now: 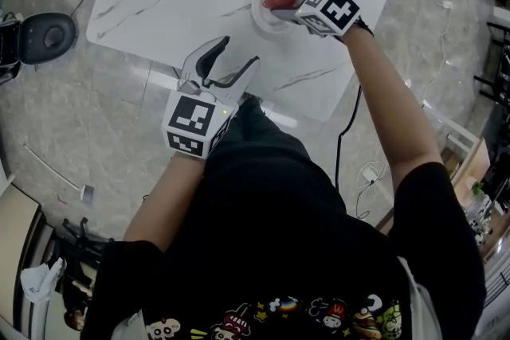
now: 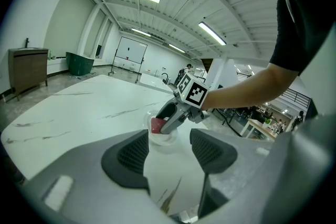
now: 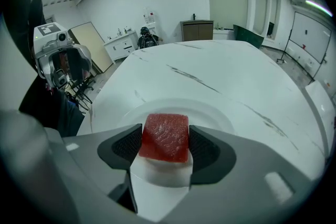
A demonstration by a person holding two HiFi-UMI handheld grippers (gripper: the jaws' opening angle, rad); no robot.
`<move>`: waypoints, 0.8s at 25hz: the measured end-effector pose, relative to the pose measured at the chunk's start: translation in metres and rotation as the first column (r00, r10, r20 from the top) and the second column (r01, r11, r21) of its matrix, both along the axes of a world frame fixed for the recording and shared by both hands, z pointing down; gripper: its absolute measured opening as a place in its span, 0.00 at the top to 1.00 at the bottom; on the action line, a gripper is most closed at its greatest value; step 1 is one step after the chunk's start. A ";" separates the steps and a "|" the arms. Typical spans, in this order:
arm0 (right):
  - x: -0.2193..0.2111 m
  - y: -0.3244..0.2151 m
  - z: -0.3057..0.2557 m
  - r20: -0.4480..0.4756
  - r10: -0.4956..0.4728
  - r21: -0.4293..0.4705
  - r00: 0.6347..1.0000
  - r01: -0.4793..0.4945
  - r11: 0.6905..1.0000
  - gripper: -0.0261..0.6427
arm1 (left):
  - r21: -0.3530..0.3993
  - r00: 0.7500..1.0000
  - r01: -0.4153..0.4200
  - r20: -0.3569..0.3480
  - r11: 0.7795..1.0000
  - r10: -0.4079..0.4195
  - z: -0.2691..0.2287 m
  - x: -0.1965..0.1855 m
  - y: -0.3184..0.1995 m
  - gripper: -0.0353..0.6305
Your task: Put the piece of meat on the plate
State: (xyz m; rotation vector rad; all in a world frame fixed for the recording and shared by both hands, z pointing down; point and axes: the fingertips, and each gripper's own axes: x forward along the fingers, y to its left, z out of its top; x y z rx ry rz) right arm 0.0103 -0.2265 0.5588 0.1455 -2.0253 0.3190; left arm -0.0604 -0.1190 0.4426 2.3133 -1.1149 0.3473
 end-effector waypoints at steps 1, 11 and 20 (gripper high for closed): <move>0.000 0.000 0.000 0.007 0.006 0.000 1.000 -0.006 1.000 0.50 | -0.002 1.000 -0.002 0.000 1.000 0.002 0.001 0.000 0.000 0.39; 0.007 -0.002 -0.007 0.072 0.067 0.016 0.995 -0.068 0.998 0.45 | -0.002 0.999 -0.026 0.019 1.000 0.026 -0.003 0.004 0.001 0.39; 0.030 -0.013 -0.095 0.391 0.358 0.139 0.848 -0.439 0.887 0.80 | 0.028 0.997 -0.052 0.063 0.998 0.050 -0.017 0.002 -0.009 0.39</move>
